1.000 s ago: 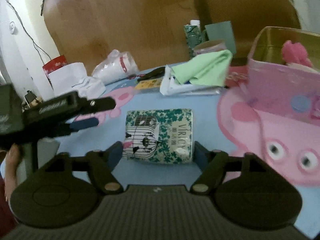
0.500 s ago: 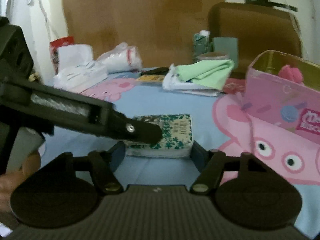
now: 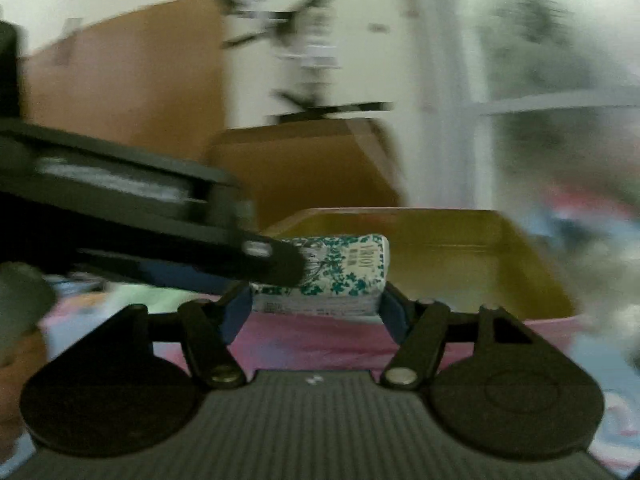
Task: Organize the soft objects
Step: 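Place the tissue pack into the pink tin and open the left gripper, then grasp the light green cloth with the right gripper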
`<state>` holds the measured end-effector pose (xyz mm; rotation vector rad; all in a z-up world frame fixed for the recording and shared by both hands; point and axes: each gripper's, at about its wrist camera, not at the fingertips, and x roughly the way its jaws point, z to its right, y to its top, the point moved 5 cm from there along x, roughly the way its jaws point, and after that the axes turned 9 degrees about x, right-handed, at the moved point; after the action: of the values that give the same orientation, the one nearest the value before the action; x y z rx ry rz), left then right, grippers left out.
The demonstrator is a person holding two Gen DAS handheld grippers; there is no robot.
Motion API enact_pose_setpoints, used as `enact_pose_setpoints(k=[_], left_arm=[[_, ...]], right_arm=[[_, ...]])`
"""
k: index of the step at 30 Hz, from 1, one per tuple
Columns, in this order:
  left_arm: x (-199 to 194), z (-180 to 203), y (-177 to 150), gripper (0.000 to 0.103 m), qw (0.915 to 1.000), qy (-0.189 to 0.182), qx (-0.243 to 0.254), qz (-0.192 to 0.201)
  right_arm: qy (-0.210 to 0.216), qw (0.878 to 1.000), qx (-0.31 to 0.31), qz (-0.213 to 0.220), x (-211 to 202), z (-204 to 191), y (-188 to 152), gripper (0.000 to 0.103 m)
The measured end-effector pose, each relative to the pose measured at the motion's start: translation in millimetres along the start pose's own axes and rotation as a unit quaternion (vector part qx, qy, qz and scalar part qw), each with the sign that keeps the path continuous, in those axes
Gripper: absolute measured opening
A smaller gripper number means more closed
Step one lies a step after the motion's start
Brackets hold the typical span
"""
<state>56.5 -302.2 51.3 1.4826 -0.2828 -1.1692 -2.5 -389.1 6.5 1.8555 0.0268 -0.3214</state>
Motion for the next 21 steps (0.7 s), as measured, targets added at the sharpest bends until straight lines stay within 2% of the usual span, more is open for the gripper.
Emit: enact_pose_setpoints(k=[3, 5, 6, 10, 12, 13, 15, 17, 20, 21], left_arm=[[13, 2, 0, 0.083, 0.9999, 0.007, -0.011, 0.000], [15, -2, -5, 0.083, 0.9998, 0.011, -0.016, -0.001], [12, -5, -8, 0.083, 0.9997, 0.017, -0.016, -0.002], [-10, -30, -19, 0.084, 0.9986, 0.045, -0.028, 0.007], [-30, -50, -29, 0.085, 0.9966, 0.071, -0.038, 0.017], [-41, -61, -36, 0.086, 0.9952, 0.084, -0.045, 0.021], [-64, -87, -53, 0.086, 0.9908, 0.119, -0.059, 0.025], [-90, -121, -75, 0.086, 0.9821, 0.173, -0.072, 0.020], [-122, -169, -108, 0.086, 0.9593, 0.269, -0.086, -0.001], [-133, -184, -118, 0.086, 0.9508, 0.295, -0.094, -0.007]], right_arm=[[-0.072, 0.997, 0.008, -0.005, 20, 37, 4, 0.080], [-0.101, 0.995, 0.010, 0.002, 26, 53, 4, 0.097], [-0.110, 0.994, 0.012, 0.009, 25, 57, 5, 0.098], [-0.110, 0.993, 0.031, 0.030, 14, 60, 2, 0.098], [-0.095, 0.994, 0.037, 0.037, 6, 52, 0, 0.097], [-0.089, 0.994, 0.036, 0.043, 1, 47, -1, 0.094], [-0.067, 0.996, 0.030, 0.054, -5, 31, 0, 0.081], [-0.021, 0.999, 0.021, 0.042, -9, 10, -2, 0.051], [0.075, 0.997, 0.005, -0.024, 4, -34, -12, 0.033], [0.100, 0.994, -0.002, -0.047, 10, -50, -17, 0.032]])
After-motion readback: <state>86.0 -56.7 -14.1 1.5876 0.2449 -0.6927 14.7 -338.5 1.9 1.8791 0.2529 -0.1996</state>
